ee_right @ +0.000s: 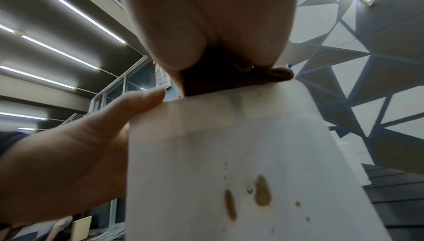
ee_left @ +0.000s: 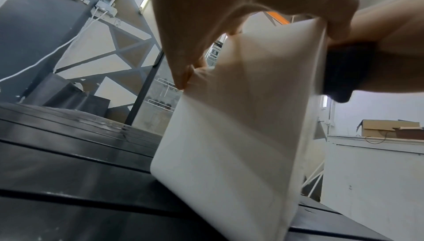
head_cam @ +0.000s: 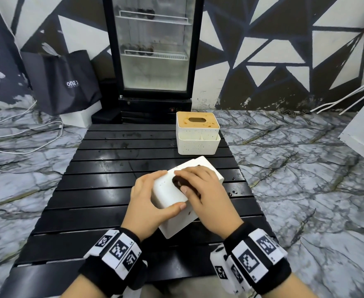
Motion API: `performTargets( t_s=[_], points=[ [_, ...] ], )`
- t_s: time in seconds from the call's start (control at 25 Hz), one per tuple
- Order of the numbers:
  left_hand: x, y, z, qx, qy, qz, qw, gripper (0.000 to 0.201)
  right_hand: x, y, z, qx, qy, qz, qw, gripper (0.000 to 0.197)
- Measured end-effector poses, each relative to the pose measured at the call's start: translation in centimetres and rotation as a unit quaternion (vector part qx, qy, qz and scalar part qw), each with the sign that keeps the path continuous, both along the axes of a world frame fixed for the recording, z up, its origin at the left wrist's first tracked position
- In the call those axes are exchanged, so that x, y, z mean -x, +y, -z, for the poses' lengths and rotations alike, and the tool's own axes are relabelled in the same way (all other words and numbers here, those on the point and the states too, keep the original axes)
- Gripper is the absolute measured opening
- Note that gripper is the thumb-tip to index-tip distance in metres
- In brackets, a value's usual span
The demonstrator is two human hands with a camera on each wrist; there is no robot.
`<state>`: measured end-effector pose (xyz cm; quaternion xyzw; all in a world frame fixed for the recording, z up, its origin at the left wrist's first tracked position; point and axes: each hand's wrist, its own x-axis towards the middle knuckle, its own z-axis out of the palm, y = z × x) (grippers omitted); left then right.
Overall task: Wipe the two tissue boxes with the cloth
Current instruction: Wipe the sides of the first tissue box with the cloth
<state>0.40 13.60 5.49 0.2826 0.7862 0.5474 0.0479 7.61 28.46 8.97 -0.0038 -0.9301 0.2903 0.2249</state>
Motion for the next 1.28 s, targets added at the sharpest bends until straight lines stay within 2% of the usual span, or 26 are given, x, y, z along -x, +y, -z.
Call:
performTargets(
  t_s=[0.16,0.4,0.56,0.64,1.08,1.28],
  points=[
    [-1.2,0.7,0.2,0.004,0.003,-0.033,0.999,0.068,1.3,1.9,-0.7,0.024,-0.037,0.013,0.999,0.033],
    [-2.0,1.4,0.6,-0.015,-0.004,-0.02,1.0,0.038,3.9,4.5,-1.7,0.045,-0.077,-0.036,0.995,0.034],
    [0.2,1.0,0.6,-0.024,-0.073,0.094,0.993,0.051,3.3,4.8,-1.7,0.062,-0.066,-0.057,0.994,0.033],
    [0.6,1.0,0.8,-0.027,-0.099,0.126,0.987,0.057,2.4,4.5,-1.4,0.083,-0.058,-0.059,0.993,0.031],
    [0.5,0.6,0.6,-0.033,-0.108,0.142,0.983,0.054,-1.6,2.6,0.1,0.03,0.003,-0.113,0.993,0.029],
    [0.4,0.7,0.0,-0.038,-0.112,0.136,0.984,0.052,-0.3,2.1,-0.4,0.007,-0.002,-0.062,0.998,0.031]
  ],
)
